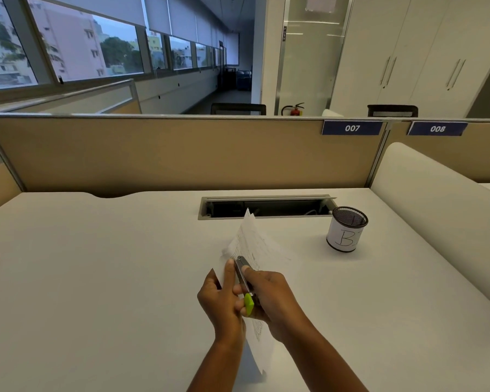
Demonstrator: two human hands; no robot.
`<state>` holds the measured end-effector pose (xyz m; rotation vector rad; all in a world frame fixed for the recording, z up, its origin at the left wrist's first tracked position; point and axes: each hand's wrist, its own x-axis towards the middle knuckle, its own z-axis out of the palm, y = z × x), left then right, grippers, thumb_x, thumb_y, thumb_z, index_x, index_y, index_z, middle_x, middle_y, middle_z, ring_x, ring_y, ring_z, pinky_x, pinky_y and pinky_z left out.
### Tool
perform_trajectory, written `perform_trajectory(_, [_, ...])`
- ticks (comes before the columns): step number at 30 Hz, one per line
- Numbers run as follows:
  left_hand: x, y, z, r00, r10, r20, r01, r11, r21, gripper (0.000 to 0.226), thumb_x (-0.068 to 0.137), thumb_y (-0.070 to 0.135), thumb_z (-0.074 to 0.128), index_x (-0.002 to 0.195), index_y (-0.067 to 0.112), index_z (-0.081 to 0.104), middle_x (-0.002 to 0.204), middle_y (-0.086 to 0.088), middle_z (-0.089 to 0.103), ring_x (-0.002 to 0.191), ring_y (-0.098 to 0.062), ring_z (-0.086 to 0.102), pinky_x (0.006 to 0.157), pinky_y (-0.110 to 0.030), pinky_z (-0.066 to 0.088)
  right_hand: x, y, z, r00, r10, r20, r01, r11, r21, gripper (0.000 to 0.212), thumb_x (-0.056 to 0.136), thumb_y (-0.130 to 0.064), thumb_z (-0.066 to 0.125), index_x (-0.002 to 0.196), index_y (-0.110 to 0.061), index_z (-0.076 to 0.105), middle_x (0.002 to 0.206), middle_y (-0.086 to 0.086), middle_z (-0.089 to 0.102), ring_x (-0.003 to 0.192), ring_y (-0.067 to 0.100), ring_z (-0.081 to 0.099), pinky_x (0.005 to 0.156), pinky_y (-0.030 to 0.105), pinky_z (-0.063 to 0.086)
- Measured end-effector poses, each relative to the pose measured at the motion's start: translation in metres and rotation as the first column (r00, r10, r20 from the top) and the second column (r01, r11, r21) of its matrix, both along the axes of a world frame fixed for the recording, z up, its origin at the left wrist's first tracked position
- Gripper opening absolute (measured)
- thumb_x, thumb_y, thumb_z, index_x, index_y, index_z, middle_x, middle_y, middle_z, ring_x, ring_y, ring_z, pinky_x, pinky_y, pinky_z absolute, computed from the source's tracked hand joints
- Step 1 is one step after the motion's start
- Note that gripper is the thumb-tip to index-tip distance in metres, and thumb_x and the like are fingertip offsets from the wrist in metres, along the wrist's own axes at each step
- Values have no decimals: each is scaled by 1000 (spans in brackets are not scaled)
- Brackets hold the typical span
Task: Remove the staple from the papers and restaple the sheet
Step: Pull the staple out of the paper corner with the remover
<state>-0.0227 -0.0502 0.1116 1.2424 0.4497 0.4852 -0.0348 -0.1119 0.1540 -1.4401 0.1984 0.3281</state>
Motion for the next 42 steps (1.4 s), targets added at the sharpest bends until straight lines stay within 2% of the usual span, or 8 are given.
perform_trajectory(6, [2, -1, -3, 1000, -14, 13, 14, 1000, -21, 20, 83, 15, 57, 64, 18, 58, 67, -5, 64, 65, -28, 65, 66, -34, 54, -1, 0, 1, 998, -13, -68, 23, 989, 146, 32, 96, -24, 44, 81, -3, 62, 47, -2, 65, 37, 8, 57, 39, 16, 51])
perform_trajectory(11, [4, -1, -3, 1000, -21, 17, 22, 999, -40, 14, 84, 17, 56, 70, 16, 60, 72, -5, 65, 70, -31, 65, 70, -37, 55, 2, -5, 1, 999, 33, -3, -33, 999, 33, 27, 95, -27, 45, 84, -8, 62, 59, 0, 68, 39, 9, 60, 41, 17, 51])
perform_trajectory(15, [5, -1, -5, 1000, -1, 20, 1, 1000, -6, 4, 83, 18, 56, 82, 16, 59, 74, 3, 64, 62, -14, 65, 46, -16, 54, 5, -9, 3, 998, 58, 30, -57, 997, -47, 25, 94, -27, 48, 79, -15, 63, 64, 4, 68, 37, 10, 60, 41, 17, 52])
perform_trajectory(18, [6, 0, -7, 999, 5, 37, -5, 1000, 8, 4, 83, 16, 57, 86, 18, 59, 77, 6, 64, 50, -9, 66, 39, -10, 49, 6, -9, 4, 997, 62, 46, -59, 997, -57, 24, 94, -26, 48, 78, -14, 63, 63, 3, 68, 35, 8, 60, 39, 16, 50])
perform_trajectory(27, [11, 5, -12, 996, 19, 83, -28, 992, 119, 5, 82, 15, 58, 86, 14, 60, 82, 2, 65, 70, -22, 65, 56, -20, 55, 3, 2, -1, 997, -23, 71, 25, 999, -29, 24, 95, -25, 45, 80, -13, 60, 60, 3, 65, 34, 6, 57, 38, 16, 49])
perform_trajectory(31, [9, 7, -11, 994, 6, 113, -20, 993, 120, 7, 82, 15, 58, 77, 17, 61, 72, 3, 65, 66, -15, 66, 50, -11, 54, 1, 5, -2, 999, -16, 29, 15, 1000, 15, 30, 96, -26, 43, 94, -3, 61, 64, 4, 64, 37, 6, 56, 41, 16, 50])
perform_trajectory(38, [6, 3, -9, 992, -5, 124, -11, 993, 121, 22, 83, 11, 58, 64, 23, 58, 66, -3, 63, 65, -30, 64, 67, -36, 54, -2, 6, 0, 993, -43, -110, 68, 970, 234, 31, 96, -27, 43, 99, -2, 61, 54, 1, 63, 37, 8, 56, 39, 17, 49])
perform_trajectory(42, [4, 5, -5, 995, -26, 98, 23, 999, 37, 15, 83, 14, 58, 69, 10, 61, 66, -8, 63, 65, -30, 64, 59, -32, 56, -2, 2, 1, 989, -15, -144, 60, 948, 313, 29, 95, -26, 45, 88, -4, 62, 48, 1, 67, 37, 9, 59, 37, 17, 51])
